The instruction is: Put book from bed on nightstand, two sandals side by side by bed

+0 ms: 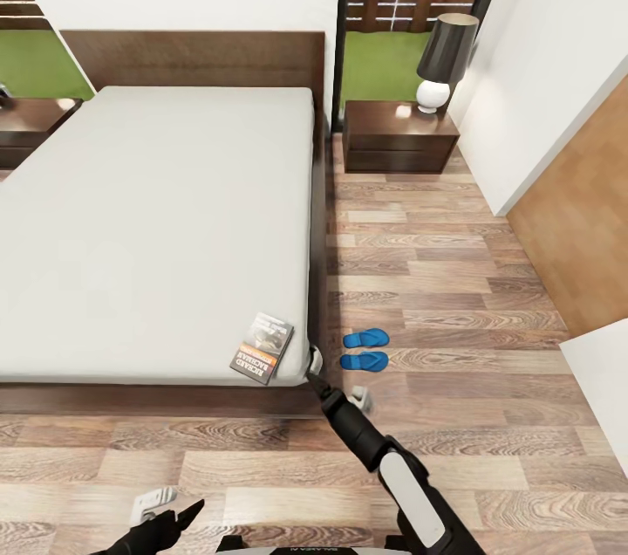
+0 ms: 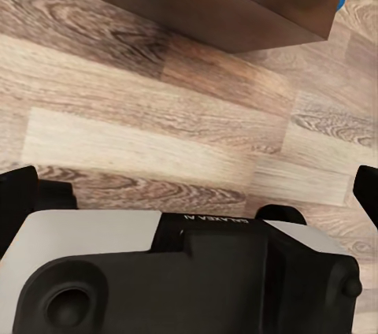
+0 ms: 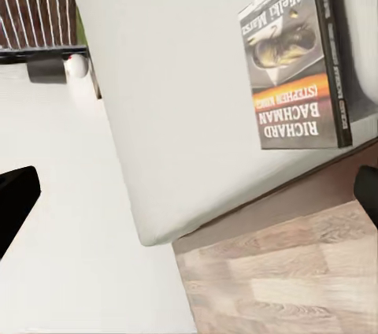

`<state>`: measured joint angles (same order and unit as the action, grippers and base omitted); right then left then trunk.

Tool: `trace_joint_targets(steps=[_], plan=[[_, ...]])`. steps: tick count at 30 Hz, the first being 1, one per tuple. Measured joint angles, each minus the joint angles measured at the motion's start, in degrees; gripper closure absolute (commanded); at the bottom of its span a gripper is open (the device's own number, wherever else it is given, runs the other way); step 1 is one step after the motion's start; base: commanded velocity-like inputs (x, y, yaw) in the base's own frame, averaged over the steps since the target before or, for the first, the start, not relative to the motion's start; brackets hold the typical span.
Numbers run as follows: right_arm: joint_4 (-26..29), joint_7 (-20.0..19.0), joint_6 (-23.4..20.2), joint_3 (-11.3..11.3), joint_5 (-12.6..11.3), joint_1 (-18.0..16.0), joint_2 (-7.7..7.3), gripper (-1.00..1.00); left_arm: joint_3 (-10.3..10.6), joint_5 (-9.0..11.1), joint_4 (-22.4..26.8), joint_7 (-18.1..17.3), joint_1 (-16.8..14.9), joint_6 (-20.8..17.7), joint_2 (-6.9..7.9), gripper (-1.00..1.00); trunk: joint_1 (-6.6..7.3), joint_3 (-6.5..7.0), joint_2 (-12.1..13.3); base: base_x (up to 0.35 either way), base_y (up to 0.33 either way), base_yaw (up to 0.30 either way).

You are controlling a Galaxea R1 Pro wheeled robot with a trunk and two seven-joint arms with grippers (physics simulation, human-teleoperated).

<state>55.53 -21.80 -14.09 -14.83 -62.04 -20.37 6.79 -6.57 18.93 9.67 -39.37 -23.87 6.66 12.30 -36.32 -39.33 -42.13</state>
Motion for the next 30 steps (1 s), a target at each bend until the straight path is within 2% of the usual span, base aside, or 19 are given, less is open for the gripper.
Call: trace_joint_targets(steps=[3,7,22,30], plan=[[-0.08,-3.37,0.43,-0.21,-0.67,0.0,0.03,-1.0,-0.06,0.0,0.0,0.0,0.0,0.0,-0.05,-1.0,0.0,0.0,0.0,0.0,0.0,0.0],[-0.17,-4.87,0.79,-0.22,-0.97,0.0,0.04,-1.0,-0.09,0.0,0.0,0.0,0.0,0.0,-0.07,-1.0,0.0,0.0,0.0,0.0,0.0,0.0],[-0.26,-5.11,0.88,0.1,-1.17,0.0,0.06,-1.0,-0.09,-0.02,-0.01,-0.04,0.0,-0.08,0.02,-1.0,0.0,0.0,0.0,0.025,0.058,0.0],[-0.26,-5.12,0.89,0.12,-1.17,0.0,-0.03,-1.0,-0.01,-0.08,0.0,-0.02,0.0,-0.02,-0.06,-1.0,-0.01,0.0,0.01,-0.153,0.108,0.0]])
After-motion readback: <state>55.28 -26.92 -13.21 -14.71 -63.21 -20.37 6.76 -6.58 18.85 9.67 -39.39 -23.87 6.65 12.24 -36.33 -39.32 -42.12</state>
